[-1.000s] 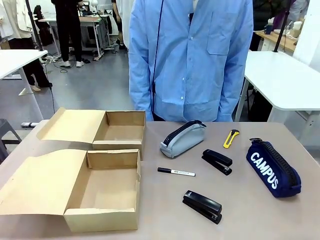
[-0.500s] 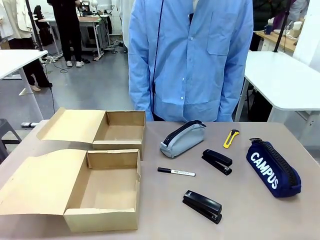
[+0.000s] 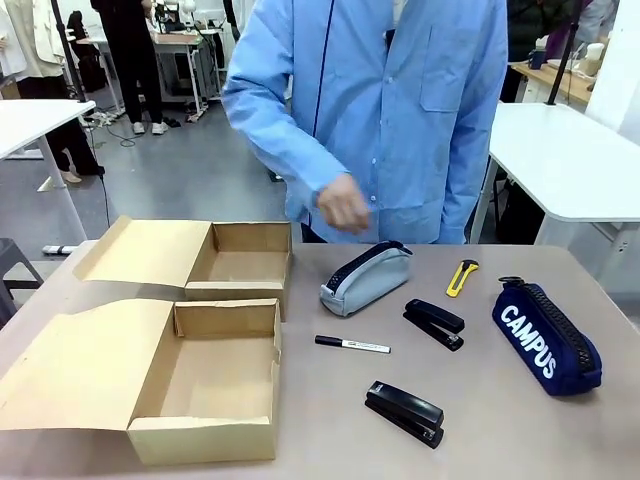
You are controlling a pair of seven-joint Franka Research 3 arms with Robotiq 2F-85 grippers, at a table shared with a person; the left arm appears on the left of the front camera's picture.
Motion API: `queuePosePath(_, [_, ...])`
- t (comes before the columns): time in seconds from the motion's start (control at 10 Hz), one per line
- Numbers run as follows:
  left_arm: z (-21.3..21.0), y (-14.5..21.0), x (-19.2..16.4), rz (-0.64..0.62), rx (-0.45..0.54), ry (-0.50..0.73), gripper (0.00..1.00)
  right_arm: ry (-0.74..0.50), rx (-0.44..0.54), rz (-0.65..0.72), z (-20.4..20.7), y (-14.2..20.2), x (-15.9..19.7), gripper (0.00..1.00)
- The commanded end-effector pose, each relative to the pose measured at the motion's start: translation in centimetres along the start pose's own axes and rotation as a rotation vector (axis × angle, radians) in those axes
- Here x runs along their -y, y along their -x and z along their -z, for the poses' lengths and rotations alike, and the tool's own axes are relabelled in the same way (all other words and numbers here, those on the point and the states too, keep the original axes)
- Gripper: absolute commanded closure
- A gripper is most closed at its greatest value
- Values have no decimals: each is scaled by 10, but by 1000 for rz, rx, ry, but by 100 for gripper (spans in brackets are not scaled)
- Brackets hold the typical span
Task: Place items inside the box.
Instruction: Pick up a Pencil pouch or Stapler and place it inside the Mailer Box closest to the robot.
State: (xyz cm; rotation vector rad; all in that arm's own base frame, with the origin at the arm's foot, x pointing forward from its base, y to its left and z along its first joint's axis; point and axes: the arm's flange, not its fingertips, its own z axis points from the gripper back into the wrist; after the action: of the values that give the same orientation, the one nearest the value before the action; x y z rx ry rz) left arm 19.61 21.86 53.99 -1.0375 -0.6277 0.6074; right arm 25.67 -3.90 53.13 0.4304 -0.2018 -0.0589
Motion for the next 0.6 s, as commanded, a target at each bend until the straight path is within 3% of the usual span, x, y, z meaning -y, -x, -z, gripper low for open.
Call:
queuePosePath(0.0, [-2, 0, 1, 19, 1, 18, 0, -2, -2, -136, 31, 23, 11, 0])
queuePosePath(0.1, [-2, 0, 1, 19, 1, 18, 0, 0, 0, 0, 0, 0, 0, 0])
queuePosePath(0.2, [-2, 0, 1, 19, 1, 18, 0, 37, -46, -71, 12, -1, -12, 0])
queuePosePath(0.3, [-2, 0, 1, 19, 1, 18, 0, -26, 33, 84, -7, -2, 4, 0])
queuePosePath(0.5, [-2, 0, 1, 19, 1, 18, 0, -337, 111, 179, -73, 22, 74, 0])
